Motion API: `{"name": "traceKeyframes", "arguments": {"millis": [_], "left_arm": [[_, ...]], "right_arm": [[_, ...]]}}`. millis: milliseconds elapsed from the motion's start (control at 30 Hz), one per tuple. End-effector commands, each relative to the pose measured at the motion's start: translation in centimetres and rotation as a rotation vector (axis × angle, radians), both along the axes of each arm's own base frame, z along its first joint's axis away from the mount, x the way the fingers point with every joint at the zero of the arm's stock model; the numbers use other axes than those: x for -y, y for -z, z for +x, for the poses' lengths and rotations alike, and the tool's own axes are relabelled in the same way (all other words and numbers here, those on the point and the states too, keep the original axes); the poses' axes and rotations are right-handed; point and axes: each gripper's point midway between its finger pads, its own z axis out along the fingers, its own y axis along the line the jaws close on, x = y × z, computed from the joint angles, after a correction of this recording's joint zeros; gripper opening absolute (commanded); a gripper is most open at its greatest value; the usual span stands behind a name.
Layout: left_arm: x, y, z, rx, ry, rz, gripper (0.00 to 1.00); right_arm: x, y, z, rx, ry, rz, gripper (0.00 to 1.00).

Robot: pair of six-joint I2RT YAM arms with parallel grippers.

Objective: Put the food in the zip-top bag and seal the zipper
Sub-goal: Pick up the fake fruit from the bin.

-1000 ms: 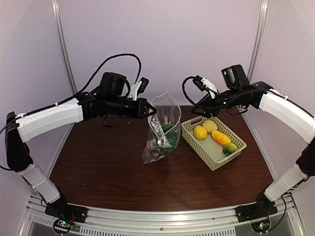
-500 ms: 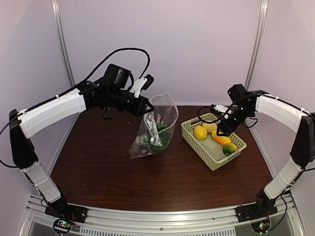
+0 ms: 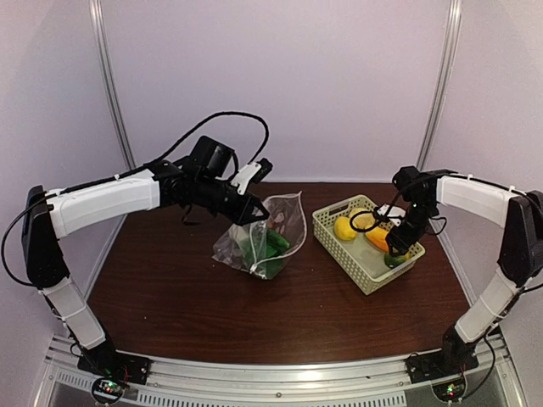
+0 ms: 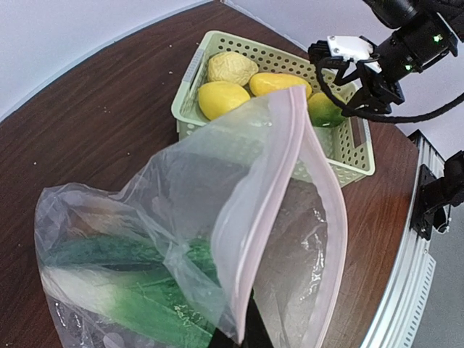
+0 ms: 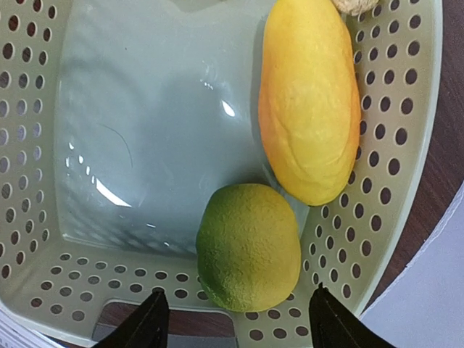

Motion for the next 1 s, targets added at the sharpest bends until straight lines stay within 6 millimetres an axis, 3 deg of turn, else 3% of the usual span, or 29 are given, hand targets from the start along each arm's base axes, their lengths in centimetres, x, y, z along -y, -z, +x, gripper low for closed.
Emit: {"name": "traceKeyframes", "arguments": {"millis": [0, 200, 267, 433, 500, 567, 733, 967], "left_arm": [[0.2, -1.8, 0.4, 0.046, 0.009, -0.062, 0.0], [0.3, -1.6, 0.5, 0.042, 0.01, -0.062, 0.0], [0.3, -1.6, 0.5, 0.041, 0.009, -0.064, 0.0], [0.4, -1.6, 0.6, 0.038, 0.005, -0.067, 0.0], [0.5, -1.5, 0.7, 0.037, 0.006, -0.067, 0.0], [0.5, -1.5, 0.7, 0.036, 0.006, -0.067, 0.0], [0.6, -1.6, 0.8, 0.036, 0.006, -0.068, 0.0], [1.1, -2.1, 1.3, 0.037, -0.001, -0.08, 0.0]], "right_arm": [[1.5, 2.7, -1.3, -0.08, 0.048, -0.042, 0.66], [1.5, 5.1, -1.3, -0.103, 0.067, -0.029, 0.6], [1.3, 5.3, -1.1, -0.102, 0.067, -0.016, 0.5], [1.1, 4.4, -0.1, -0.043, 0.074, 0.003, 0.4], [1.0, 4.2, 0.2, -0.026, 0.071, 0.005, 0.29], [0.9, 3.7, 0.3, -0.022, 0.064, 0.016, 0.24], [-1.3, -0.7, -0.5, 0.026, -0.024, 0.145, 0.2], [-7.7, -9.6, -2.2, 0.15, -0.239, 0.502, 0.19]]}}
